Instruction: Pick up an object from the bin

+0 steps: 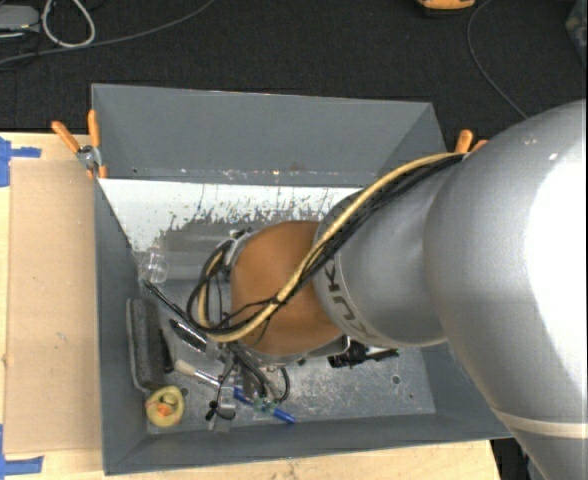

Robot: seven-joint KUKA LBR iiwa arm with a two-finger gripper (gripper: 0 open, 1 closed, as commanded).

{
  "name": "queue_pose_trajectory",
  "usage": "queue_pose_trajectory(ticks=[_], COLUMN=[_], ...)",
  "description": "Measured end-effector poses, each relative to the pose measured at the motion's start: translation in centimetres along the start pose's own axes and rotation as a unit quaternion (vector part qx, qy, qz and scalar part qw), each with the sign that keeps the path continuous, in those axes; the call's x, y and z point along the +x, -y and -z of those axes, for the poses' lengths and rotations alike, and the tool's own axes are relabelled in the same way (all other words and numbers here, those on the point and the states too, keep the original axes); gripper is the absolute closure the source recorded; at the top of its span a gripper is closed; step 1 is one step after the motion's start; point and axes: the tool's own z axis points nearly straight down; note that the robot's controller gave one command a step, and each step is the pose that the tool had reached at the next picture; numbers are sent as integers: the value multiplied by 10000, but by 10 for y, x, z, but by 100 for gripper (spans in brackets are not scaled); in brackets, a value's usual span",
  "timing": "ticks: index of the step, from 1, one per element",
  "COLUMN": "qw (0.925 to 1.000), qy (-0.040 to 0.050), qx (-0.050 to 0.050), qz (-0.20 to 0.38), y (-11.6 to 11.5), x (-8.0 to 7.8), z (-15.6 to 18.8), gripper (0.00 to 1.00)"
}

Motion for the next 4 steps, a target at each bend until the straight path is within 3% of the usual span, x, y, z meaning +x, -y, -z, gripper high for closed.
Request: queue_pose_trajectory(ticks=[1,2,3,4], qw=[9996,9989,9984,9984], qy=[-64,-13,-47,-50], qx=[34,1,12,14], qz=[-263,-464,-559,-564], y=[20,38,29,29], x=[4,-5,4,4], z=[-3,-32,-32,-32], gripper=[0,0,100,100])
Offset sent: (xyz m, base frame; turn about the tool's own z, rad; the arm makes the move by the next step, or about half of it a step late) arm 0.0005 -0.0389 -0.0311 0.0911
